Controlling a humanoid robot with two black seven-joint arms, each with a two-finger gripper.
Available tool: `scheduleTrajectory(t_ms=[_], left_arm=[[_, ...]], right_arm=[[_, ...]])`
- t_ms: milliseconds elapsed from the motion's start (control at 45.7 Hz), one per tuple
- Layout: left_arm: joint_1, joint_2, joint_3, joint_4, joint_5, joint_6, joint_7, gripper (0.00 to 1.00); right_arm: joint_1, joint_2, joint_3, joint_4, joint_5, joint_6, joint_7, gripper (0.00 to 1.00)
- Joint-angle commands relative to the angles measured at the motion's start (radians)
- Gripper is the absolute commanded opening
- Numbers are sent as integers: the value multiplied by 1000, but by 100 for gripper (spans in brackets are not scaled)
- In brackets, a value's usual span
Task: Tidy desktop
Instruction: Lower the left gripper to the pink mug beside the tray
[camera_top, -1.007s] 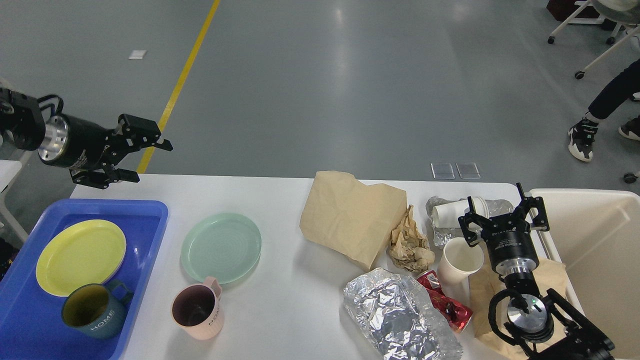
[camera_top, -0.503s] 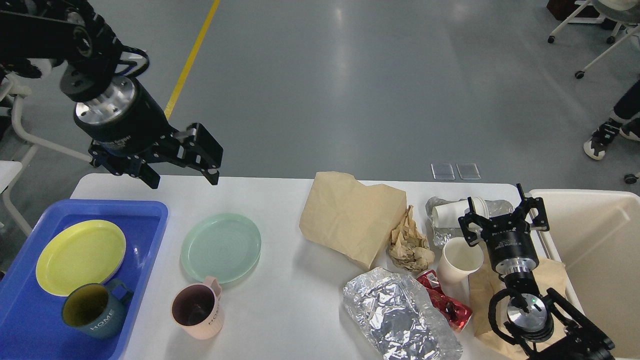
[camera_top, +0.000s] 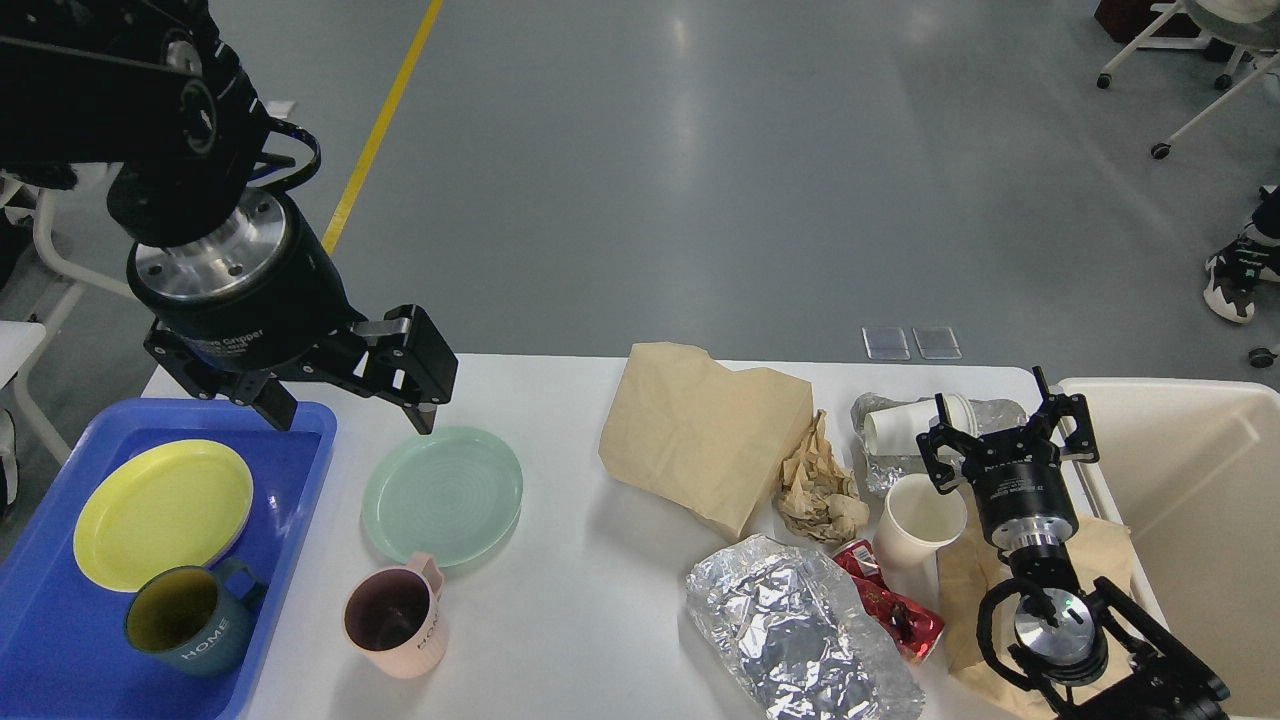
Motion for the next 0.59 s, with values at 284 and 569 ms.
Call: scheduleTrajectory(t_ms=[284,569], left_arm=[[448,132,-9,90,-2,147,12,97],[709,155,-21,89,-2,444,12,95]], right_arm=[[0,0,0,0,0,0,0,100],[0,0,0,0,0,0,0,100]])
